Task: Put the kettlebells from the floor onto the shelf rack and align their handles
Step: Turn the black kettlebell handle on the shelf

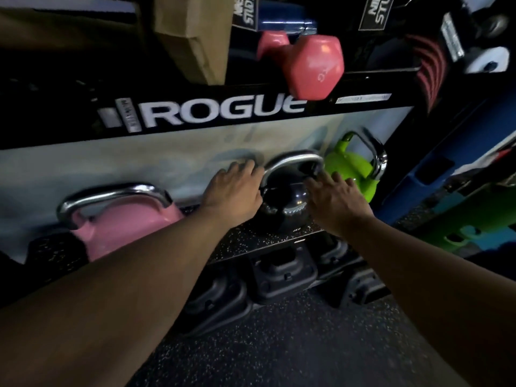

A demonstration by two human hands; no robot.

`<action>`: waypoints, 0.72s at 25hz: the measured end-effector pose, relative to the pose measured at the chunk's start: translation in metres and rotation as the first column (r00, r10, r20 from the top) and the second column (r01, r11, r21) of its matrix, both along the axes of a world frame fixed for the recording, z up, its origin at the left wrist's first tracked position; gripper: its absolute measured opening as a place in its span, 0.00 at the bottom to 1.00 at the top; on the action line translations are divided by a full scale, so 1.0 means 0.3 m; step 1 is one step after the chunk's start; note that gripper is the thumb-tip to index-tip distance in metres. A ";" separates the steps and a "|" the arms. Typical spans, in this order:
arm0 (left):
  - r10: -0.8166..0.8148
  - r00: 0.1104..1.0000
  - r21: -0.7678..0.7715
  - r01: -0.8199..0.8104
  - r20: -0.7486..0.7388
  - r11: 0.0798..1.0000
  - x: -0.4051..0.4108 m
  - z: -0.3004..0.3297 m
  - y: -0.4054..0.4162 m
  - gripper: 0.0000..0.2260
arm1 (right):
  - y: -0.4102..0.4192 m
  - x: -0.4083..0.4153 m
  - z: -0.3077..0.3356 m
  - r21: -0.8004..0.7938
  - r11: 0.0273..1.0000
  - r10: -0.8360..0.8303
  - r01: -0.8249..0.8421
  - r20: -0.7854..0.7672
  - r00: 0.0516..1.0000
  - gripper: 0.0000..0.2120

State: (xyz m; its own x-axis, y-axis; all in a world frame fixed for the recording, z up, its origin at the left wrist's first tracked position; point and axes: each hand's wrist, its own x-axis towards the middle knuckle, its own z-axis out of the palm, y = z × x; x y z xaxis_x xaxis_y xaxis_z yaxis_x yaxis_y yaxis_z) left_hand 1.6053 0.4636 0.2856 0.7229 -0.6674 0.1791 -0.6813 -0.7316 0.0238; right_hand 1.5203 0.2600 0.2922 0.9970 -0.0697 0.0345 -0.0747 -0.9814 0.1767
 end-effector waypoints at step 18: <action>0.205 0.673 -0.504 -0.691 -0.711 0.519 0.052 -0.157 -0.356 0.18 | -0.222 0.338 -0.113 0.741 0.661 -0.120 0.118 -0.051 0.991 0.26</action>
State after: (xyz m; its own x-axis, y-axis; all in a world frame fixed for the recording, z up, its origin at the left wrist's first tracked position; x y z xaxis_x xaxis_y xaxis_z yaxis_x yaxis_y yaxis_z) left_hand 1.6209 0.3568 0.2385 0.9948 -0.0492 -0.0896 0.0531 -0.4999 0.8645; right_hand 1.6216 0.1933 0.2581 0.9783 -0.1914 -0.0791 -0.1997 -0.7707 -0.6051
